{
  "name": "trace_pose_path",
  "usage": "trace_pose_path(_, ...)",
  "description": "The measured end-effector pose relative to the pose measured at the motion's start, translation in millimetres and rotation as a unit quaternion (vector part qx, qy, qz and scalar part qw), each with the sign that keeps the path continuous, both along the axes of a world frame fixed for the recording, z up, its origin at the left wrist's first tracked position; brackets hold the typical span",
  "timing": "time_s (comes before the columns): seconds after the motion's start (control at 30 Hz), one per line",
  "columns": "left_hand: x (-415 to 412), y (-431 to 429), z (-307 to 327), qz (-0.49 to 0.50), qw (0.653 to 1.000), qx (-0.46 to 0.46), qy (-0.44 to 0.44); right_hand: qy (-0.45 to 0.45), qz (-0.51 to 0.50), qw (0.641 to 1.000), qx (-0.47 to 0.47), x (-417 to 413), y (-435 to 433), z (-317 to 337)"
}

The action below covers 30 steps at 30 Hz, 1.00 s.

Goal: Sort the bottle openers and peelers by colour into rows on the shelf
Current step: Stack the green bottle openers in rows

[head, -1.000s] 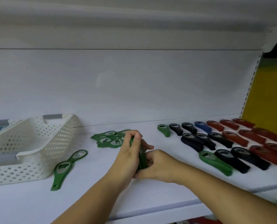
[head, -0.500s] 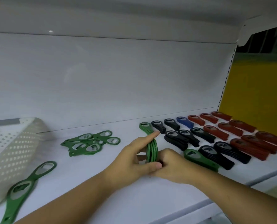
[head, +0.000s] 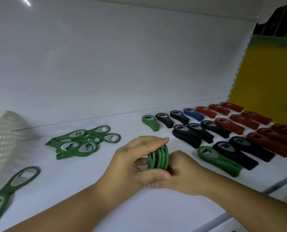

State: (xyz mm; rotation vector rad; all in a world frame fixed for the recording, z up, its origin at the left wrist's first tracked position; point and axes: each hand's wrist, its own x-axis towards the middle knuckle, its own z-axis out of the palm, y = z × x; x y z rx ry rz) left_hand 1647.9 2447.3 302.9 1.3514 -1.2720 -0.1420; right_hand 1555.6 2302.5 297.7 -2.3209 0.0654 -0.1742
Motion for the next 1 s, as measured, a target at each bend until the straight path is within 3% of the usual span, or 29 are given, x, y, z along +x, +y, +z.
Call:
trace_pose_path(0.2,-2,2,1,-0.023,1.0,-0.003,0.019,0.016,0.012,1.0,0.0,0,0,-2)
trace_pose_path(0.4,-6,6,1,-0.026,0.998,-0.014,0.053,0.008,0.001,0.994,0.105,-11,2,15)
trace_pose_path(0.67,-9,7,2,-0.024,0.998,0.007,0.063,0.067,0.021,0.997,0.041,-8,11,29)
trace_pose_path(0.9,-6,7,11,-0.03,0.971,-0.008,0.235,0.114,0.024,0.983,0.142,-11,17,36)
trace_pose_path(1.0,-4,8,12,-0.017,0.964,-0.021,0.266,0.13,-0.001,0.975,0.181,-8,19,37)
